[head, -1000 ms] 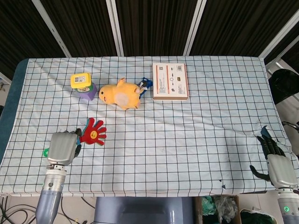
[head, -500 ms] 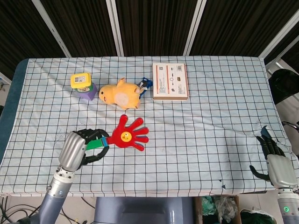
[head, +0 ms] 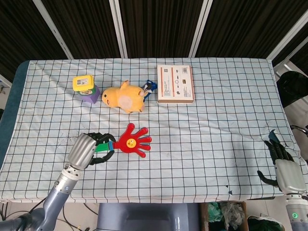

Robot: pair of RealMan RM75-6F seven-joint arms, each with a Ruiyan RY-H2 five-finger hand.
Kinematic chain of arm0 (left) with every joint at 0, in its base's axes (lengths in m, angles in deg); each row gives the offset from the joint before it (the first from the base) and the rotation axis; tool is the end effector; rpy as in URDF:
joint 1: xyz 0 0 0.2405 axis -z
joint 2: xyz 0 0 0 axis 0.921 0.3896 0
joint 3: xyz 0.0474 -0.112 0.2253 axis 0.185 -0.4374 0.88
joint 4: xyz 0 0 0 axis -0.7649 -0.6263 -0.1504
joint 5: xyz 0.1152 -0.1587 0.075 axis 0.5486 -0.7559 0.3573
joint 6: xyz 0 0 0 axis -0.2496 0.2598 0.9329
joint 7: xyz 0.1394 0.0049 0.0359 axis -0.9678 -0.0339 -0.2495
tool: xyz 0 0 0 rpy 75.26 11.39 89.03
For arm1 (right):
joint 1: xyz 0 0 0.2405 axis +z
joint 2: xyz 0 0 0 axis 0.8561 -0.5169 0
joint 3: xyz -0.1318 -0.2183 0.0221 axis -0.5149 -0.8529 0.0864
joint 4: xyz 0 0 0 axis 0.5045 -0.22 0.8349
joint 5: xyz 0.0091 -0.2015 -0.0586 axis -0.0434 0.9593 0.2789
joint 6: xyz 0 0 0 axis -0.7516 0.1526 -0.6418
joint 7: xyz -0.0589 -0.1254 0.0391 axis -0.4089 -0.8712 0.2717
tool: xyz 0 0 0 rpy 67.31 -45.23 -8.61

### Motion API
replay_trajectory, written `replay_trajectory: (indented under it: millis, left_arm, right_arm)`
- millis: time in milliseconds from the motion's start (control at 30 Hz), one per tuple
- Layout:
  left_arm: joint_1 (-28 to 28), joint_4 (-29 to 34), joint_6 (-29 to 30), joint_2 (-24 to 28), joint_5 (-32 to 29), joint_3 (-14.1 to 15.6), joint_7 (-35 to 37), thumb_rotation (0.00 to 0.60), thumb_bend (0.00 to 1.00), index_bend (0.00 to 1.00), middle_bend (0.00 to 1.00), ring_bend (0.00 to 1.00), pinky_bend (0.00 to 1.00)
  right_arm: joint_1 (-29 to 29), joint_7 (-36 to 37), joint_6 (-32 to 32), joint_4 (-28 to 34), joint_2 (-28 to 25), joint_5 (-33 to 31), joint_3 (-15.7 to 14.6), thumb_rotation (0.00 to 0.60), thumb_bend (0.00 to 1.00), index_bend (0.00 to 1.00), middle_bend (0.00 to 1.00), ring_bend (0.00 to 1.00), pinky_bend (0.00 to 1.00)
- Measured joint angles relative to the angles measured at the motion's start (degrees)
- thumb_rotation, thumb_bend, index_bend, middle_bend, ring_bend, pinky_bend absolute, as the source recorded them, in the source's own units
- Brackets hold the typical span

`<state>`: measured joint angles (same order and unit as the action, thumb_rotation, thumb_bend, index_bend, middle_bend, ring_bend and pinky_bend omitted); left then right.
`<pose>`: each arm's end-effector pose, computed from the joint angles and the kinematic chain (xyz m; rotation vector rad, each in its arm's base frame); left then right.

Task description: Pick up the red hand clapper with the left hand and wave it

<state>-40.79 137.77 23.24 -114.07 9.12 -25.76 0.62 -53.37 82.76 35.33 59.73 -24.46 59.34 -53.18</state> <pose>-0.1399 0.2582 0.0367 -1.6835 -0.9401 -1.4916 -0.3134 -0.1839 0.1582 1.3343 -1.0746 0.8050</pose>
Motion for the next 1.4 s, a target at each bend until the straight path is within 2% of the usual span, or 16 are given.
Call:
replay_trajectory:
  millis: [200, 267, 333, 500, 633, 733, 800, 867, 1167, 1300, 1400]
  left_arm:
    - [0.8, -3.1, -4.9, -0.7, -4.7, 0.6, -2.5, 0.6, 0.44, 0.6, 0.61, 0.51, 0.64]
    - [1.0, -4.1, -6.7, -0.7, -6.2, 1.0, -3.8, 0.6, 0.4, 0.57, 0.54, 0.46, 0.6]
    - [1.1, -4.8, -7.8, -0.6, -7.5, 1.3, -5.1, 0.6, 0.33, 0.53, 0.42, 0.38, 0.52]
    - [0.9, -5.6, -9.6, -0.3, -11.5, 1.9, -9.8, 0.6, 0.19, 0.47, 0.3, 0.24, 0.38]
    - [0.3, -5.6, -10.1, 0.0, -15.1, 1.9, -14.2, 0.6, 0.03, 0.34, 0.16, 0.11, 0.24]
    - [-0.3, -5.3, -9.9, 0.3, -17.5, 1.9, -17.0, 0.6, 0.0, 0.2, 0.08, 0.06, 0.18]
    - [-0.7, -4.8, -9.5, 0.7, -18.8, 1.8, -18.5, 0.6, 0.0, 0.12, 0.05, 0.04, 0.16]
    - [-1.3, -3.8, -8.6, 1.4, -20.0, 1.6, -19.7, 0.6, 0.0, 0.07, 0.04, 0.04, 0.15]
    - [-4.8, 1.4, -2.3, 5.9, -19.5, 1.6, -19.0, 0.6, 0.0, 0.06, 0.03, 0.02, 0.11]
    - [-8.3, 3.5, 3.2, 10.0, -16.3, 3.3, -18.7, 0.6, 0.0, 0.04, 0.0, 0.0, 0.03]
    - [-12.7, 5.0, 8.8, 14.3, -13.7, 5.8, -18.5, 0.6, 0.0, 0.03, 0.0, 0.0, 0.02]
  right_arm:
    - [0.0, 0.1, -0.1, 0.0, 0.0, -0.1, 0.1, 0.6, 0.23, 0.0, 0.0, 0.0, 0.15]
    - [0.1, 0.2, -0.1, 0.0, 0.0, -0.1, 0.1, 0.6, 0.23, 0.0, 0.0, 0.0, 0.15]
    - [0.1, 0.2, -0.1, 0.0, 0.0, -0.2, 0.1, 0.6, 0.23, 0.0, 0.0, 0.0, 0.15]
    - [0.1, 0.2, -0.2, 0.0, -0.1, -0.2, 0.1, 0.6, 0.23, 0.0, 0.0, 0.0, 0.15]
    - [0.1, 0.1, -0.2, 0.0, -0.1, -0.2, 0.0, 0.6, 0.23, 0.0, 0.0, 0.0, 0.15]
    - [0.0, 0.1, -0.2, 0.1, -0.1, -0.3, 0.1, 0.6, 0.24, 0.0, 0.0, 0.0, 0.15]
    - [0.0, 0.0, -0.2, 0.1, -0.1, -0.3, 0.1, 0.6, 0.23, 0.0, 0.0, 0.0, 0.15]
    - [0.0, 0.0, -0.2, 0.1, -0.1, -0.3, 0.0, 0.6, 0.23, 0.0, 0.0, 0.0, 0.15]
    - [0.0, -0.1, -0.1, 0.0, -0.2, -0.1, 0.0, 0.6, 0.23, 0.0, 0.0, 0.0, 0.15]
    - [0.0, -0.1, 0.5, -0.5, 0.0, 1.2, -0.1, 0.6, 0.23, 0.0, 0.0, 0.0, 0.15]
    - [0.0, 0.1, 1.5, -1.5, 0.5, 2.7, -0.2, 0.6, 0.23, 0.0, 0.0, 0.0, 0.15]
